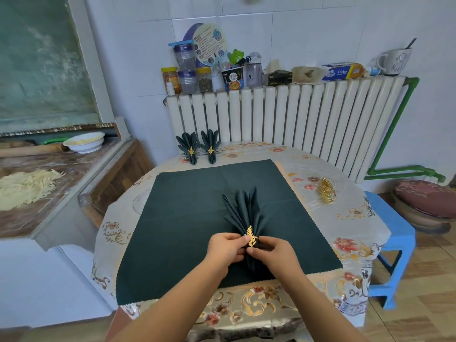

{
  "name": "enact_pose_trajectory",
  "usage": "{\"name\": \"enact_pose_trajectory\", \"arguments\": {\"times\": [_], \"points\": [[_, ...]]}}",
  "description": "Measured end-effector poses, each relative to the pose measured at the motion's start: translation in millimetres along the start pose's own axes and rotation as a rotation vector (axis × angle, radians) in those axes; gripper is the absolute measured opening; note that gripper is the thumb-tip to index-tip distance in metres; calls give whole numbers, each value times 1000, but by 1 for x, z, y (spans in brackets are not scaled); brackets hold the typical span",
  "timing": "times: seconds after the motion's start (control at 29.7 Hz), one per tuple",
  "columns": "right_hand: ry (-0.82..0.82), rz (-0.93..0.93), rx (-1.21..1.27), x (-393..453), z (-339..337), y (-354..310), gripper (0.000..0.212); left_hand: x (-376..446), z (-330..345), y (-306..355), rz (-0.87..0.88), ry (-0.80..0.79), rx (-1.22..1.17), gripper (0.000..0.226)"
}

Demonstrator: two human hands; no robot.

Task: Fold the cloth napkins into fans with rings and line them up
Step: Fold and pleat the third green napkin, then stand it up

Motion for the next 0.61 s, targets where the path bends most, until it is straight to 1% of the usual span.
{"name": "enact_pose_trajectory", "arguments": {"times": [0.1, 0.34, 0.51, 0.61], "points": [[-8, -8, 61, 3, 1, -5, 35, 5, -4, 5, 13, 26, -26, 35], [24, -93, 87, 35, -4, -49, 39, 46, -1, 40, 75, 66, -115, 15], [31, -125, 63, 99, -8, -87, 34, 116, 6, 65, 95, 86, -146, 8], [53, -144, 15, 146, -10, -112, 38, 165, 11, 78, 107, 85, -146, 7]]}}
Point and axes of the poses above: each hand's wrist, its own x-axis towards the middle knuckle, its own z-axis out of the palm, y = z × x, the point moved 9 cm from there along x, towards the middle knuckle, and after that the axes turned 15 degrees about z, right-handed, at the moved point
